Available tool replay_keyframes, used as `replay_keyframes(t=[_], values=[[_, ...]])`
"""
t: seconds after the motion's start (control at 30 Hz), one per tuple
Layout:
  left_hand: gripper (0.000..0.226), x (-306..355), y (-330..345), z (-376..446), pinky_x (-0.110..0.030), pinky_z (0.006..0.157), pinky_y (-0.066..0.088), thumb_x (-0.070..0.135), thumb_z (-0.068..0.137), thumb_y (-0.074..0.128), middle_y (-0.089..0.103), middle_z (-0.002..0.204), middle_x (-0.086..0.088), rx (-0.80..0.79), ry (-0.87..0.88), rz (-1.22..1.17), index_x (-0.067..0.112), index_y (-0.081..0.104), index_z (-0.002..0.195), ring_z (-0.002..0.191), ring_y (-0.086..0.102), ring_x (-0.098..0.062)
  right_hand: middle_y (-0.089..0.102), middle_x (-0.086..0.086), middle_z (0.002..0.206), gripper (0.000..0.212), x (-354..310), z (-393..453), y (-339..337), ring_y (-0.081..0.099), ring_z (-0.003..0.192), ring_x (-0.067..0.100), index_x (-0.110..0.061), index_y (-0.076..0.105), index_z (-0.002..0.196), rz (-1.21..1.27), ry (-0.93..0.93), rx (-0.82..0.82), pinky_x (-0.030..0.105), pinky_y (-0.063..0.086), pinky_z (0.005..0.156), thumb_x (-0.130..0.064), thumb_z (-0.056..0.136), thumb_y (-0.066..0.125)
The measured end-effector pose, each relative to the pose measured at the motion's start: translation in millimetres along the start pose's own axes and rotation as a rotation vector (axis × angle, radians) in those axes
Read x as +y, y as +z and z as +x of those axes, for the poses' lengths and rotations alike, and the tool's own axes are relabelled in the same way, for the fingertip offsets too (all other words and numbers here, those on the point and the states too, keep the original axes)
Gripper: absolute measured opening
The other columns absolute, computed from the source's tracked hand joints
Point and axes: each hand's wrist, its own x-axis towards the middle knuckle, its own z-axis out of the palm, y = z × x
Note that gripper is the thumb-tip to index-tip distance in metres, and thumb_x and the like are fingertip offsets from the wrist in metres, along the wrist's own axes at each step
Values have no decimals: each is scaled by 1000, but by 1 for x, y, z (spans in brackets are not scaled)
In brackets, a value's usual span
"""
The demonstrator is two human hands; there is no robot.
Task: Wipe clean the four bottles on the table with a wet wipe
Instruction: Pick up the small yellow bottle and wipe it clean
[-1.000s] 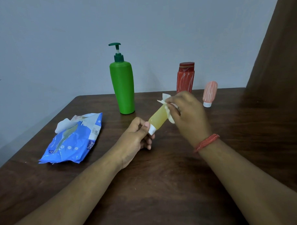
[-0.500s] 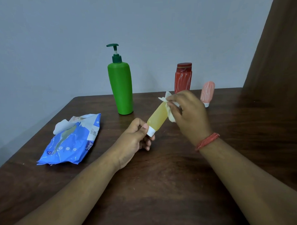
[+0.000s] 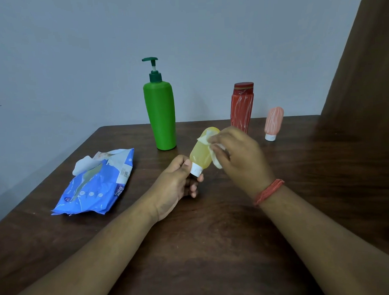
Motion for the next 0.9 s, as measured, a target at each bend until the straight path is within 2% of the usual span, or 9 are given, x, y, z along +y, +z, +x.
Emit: replay_keyframes(t=[0.1, 0.23, 0.33, 0.47, 0.57, 0.7, 0.8, 0.9], values=[[19, 0, 0, 0, -30, 57, 41, 25, 110, 34, 58, 80, -6, 17, 0, -50, 12, 48, 113, 60, 43, -16, 65, 11, 96, 14, -8, -4, 5, 65, 84, 29, -4, 73, 101, -32, -161, -163, 41, 55, 72, -2, 88, 69], [17, 1, 0, 1, -30, 56, 41, 24, 110, 35, 59, 79, -6, 22, -2, -42, 12, 46, 107, 58, 43, -15, 65, 10, 96, 12, -8, -2, 4, 64, 86, 26, -4, 73, 101, 9, -47, -64, 38, 53, 75, -3, 90, 68], [13, 1, 0, 1, -31, 55, 39, 20, 109, 38, 59, 78, -6, 38, -2, -69, 13, 48, 108, 58, 42, -16, 64, 12, 93, 13, -13, -4, 8, 64, 80, 29, -4, 73, 98, -39, -166, -200, 43, 55, 69, 0, 86, 70], [18, 1, 1, 1, -29, 55, 40, 25, 110, 36, 58, 80, -7, 30, 0, -61, 11, 46, 103, 57, 41, -15, 65, 9, 98, 13, -8, -2, 5, 63, 87, 24, -5, 73, 102, 0, -39, -54, 39, 54, 75, -3, 90, 68], [10, 1, 0, 1, -29, 53, 39, 23, 106, 45, 59, 78, -6, 25, 5, -90, 13, 46, 108, 56, 42, -15, 64, 11, 95, 12, -13, -5, 8, 64, 83, 29, -4, 72, 99, -29, -160, -187, 42, 55, 70, -2, 88, 69], [19, 0, 0, 1, -30, 55, 40, 25, 111, 34, 59, 79, -6, 23, -6, -75, 11, 47, 105, 57, 42, -15, 65, 9, 96, 12, -10, -3, 5, 64, 85, 25, -4, 73, 100, 10, -55, -76, 37, 53, 75, -3, 89, 68], [16, 1, -1, 1, -29, 53, 40, 19, 110, 35, 59, 78, -6, 26, -5, -104, 12, 48, 103, 56, 42, -15, 65, 12, 95, 13, -13, -5, 8, 65, 82, 29, -3, 73, 98, -32, -167, -197, 42, 55, 71, 0, 86, 70], [20, 1, -2, 1, -29, 54, 42, 26, 110, 34, 59, 80, -6, 8, -14, -88, 12, 47, 105, 57, 42, -15, 65, 11, 99, 14, -7, -3, 4, 65, 88, 26, -3, 73, 101, -8, -25, -53, 33, 52, 78, 0, 88, 68]])
